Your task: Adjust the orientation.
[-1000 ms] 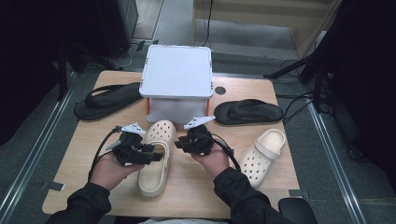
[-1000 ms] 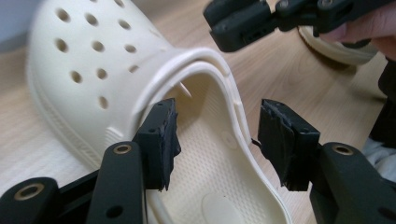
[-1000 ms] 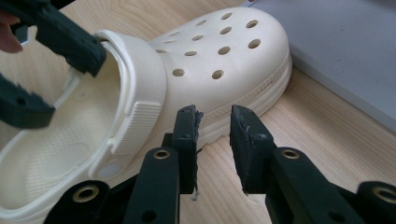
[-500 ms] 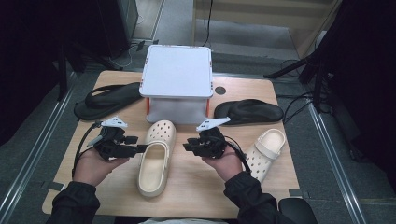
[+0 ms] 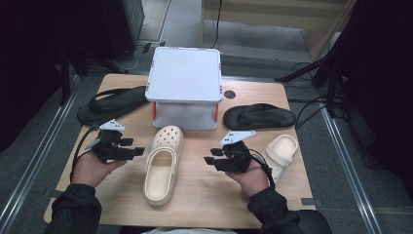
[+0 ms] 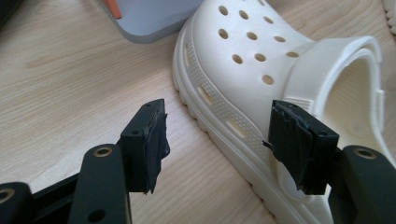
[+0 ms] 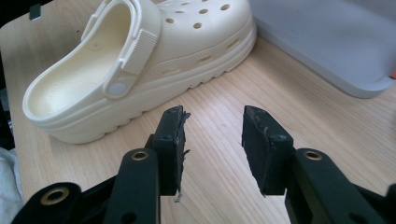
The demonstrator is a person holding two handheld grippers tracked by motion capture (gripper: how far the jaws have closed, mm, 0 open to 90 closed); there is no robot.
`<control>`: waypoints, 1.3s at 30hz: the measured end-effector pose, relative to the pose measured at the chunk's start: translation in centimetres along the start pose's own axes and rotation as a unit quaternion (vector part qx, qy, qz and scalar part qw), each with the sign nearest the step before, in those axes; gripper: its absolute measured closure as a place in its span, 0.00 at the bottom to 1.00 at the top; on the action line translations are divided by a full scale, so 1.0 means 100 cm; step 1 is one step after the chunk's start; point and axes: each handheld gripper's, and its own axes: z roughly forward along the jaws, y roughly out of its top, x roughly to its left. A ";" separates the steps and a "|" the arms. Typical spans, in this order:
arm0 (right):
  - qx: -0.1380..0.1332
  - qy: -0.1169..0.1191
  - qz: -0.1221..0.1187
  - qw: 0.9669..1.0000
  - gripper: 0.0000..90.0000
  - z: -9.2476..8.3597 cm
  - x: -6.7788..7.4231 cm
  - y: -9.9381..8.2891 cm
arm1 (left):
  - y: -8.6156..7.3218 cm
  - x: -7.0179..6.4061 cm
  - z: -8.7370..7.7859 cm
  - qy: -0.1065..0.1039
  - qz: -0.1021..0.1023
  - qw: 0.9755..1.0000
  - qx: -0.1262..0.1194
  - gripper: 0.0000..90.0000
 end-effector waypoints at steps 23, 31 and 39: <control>-0.007 -0.034 0.049 0.998 0.79 -0.058 -0.022 -0.039 | 0.015 0.010 0.019 -0.005 0.006 1.000 0.012 0.42; -0.007 -0.040 0.072 0.997 0.87 -0.077 -0.028 -0.058 | 0.017 0.010 0.020 -0.008 0.004 1.000 0.008 0.43; -0.009 -0.059 0.084 0.995 0.97 -0.095 -0.030 -0.073 | 0.021 0.012 0.024 -0.005 -0.003 1.000 0.015 0.43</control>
